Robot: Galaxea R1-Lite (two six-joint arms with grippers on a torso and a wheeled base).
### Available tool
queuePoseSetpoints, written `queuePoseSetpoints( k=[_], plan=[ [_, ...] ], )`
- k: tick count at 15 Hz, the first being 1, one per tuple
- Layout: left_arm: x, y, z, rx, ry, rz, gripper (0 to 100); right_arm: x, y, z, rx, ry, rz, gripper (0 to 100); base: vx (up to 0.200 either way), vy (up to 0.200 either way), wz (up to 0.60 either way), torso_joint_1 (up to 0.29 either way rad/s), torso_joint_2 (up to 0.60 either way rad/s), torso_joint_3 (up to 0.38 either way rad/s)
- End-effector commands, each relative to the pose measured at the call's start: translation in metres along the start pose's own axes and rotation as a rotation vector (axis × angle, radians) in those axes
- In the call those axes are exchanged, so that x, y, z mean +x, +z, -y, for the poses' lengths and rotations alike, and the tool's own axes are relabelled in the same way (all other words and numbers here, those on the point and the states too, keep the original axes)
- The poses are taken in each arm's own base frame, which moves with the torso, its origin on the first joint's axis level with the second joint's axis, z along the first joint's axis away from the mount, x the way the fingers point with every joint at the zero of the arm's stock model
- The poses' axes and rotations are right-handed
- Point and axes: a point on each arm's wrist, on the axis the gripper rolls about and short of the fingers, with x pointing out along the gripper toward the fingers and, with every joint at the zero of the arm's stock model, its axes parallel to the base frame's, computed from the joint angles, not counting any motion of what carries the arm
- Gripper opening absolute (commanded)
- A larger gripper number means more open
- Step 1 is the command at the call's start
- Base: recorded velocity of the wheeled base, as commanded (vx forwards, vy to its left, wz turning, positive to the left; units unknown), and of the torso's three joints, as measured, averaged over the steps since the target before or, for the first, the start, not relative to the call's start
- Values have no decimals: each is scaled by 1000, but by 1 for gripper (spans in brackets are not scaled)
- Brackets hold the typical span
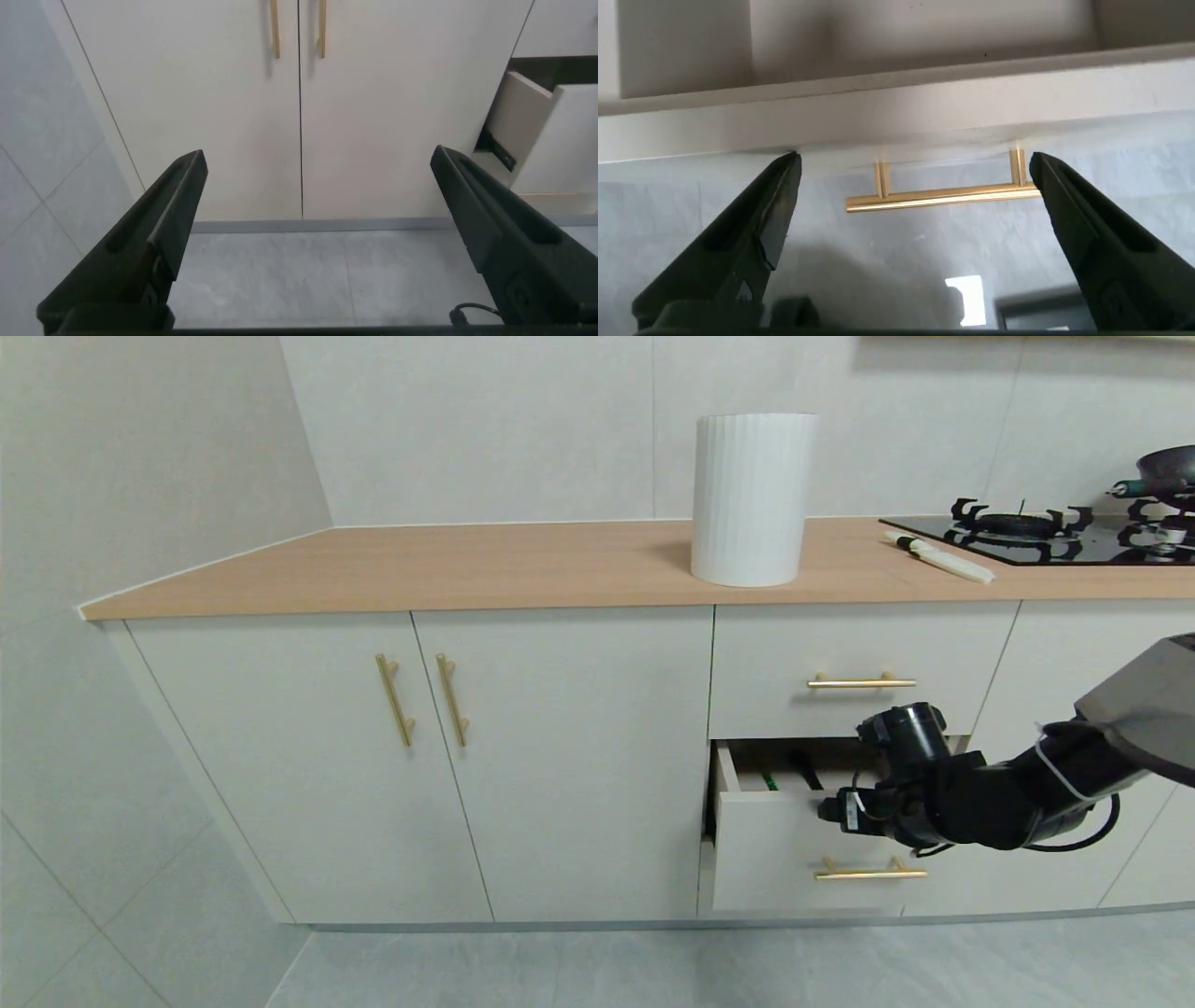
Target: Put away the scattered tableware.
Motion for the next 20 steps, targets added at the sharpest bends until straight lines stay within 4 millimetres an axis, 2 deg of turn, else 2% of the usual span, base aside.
queuePoseSetpoints(
  k=[1, 8, 20],
  plan=[
    [0, 0, 0, 0, 1, 0, 100, 23, -1, 2, 16, -14, -6, 100, 0, 0, 0, 0, 0, 0],
    [0, 0, 0, 0, 1, 0, 100, 74, -9, -6, 69, -7, 197, 100, 0, 0, 0, 0, 0, 0],
    [0, 0, 0, 0, 1, 0, 100, 107, 16, 3, 224, -71, 335, 100, 0, 0, 0, 0, 0, 0]
  ],
)
